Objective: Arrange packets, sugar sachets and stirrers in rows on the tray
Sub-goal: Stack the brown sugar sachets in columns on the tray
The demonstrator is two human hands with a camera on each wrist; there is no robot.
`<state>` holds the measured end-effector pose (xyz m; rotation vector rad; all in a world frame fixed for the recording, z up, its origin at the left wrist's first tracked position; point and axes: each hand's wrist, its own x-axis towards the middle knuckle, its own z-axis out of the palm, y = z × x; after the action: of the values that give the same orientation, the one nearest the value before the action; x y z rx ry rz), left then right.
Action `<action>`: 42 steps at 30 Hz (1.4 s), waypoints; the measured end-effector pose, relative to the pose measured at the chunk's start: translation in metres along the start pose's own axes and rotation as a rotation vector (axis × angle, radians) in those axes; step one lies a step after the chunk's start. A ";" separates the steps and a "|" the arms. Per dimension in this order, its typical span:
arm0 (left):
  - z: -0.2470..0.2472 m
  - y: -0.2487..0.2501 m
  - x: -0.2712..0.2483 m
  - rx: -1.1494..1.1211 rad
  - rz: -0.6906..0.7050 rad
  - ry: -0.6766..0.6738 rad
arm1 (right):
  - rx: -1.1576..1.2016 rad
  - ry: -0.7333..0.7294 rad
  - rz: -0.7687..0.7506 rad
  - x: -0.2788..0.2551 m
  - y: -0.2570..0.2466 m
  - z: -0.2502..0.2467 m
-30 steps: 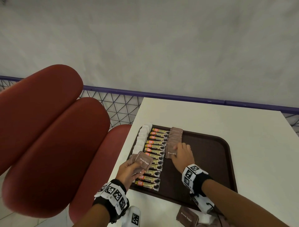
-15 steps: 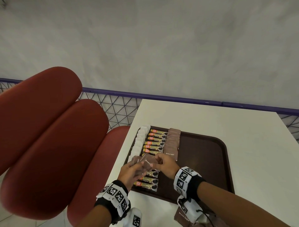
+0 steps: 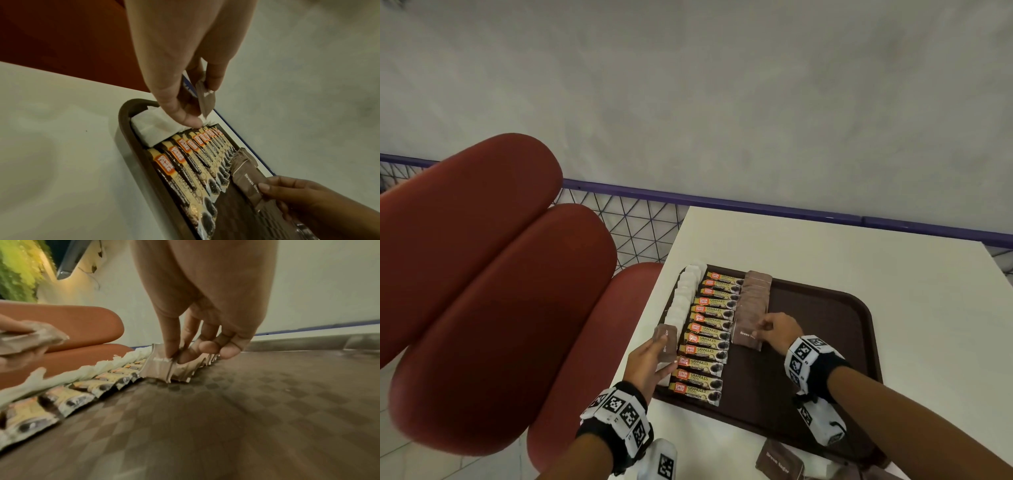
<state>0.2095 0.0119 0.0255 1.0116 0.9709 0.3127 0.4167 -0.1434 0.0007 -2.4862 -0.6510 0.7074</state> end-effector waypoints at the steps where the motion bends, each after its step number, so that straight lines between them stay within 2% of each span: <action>1: 0.000 0.000 0.001 -0.003 0.003 0.002 | -0.045 -0.008 0.002 0.001 0.000 0.002; 12: -0.006 -0.002 0.006 0.033 0.018 -0.069 | -0.464 0.109 -0.077 -0.001 -0.010 0.012; 17: -0.005 -0.003 0.009 0.049 0.026 -0.077 | -0.537 0.136 -0.115 -0.001 -0.009 0.013; 23: 0.000 -0.002 0.005 0.076 0.034 -0.075 | -0.480 0.206 -0.183 -0.006 -0.008 0.012; 28: 0.001 -0.002 0.002 0.091 0.030 -0.068 | -0.254 0.212 -0.339 -0.012 -0.013 0.007; 31: 0.000 -0.004 0.002 0.119 0.021 -0.054 | -0.088 0.154 -0.446 -0.020 -0.024 0.007; 36: 0.007 -0.005 -0.001 0.195 0.010 -0.067 | 0.005 0.075 -0.585 -0.034 -0.048 0.018; 40: 0.012 -0.003 -0.007 0.233 0.017 -0.104 | 0.096 -0.086 -0.607 -0.043 -0.064 0.028; 42: 0.013 -0.002 -0.008 0.241 0.022 -0.098 | 0.121 -0.122 -0.609 -0.046 -0.068 0.031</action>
<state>0.2149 -0.0013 0.0299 1.2458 0.9237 0.1645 0.3429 -0.1062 0.0308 -1.9796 -1.2896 0.6322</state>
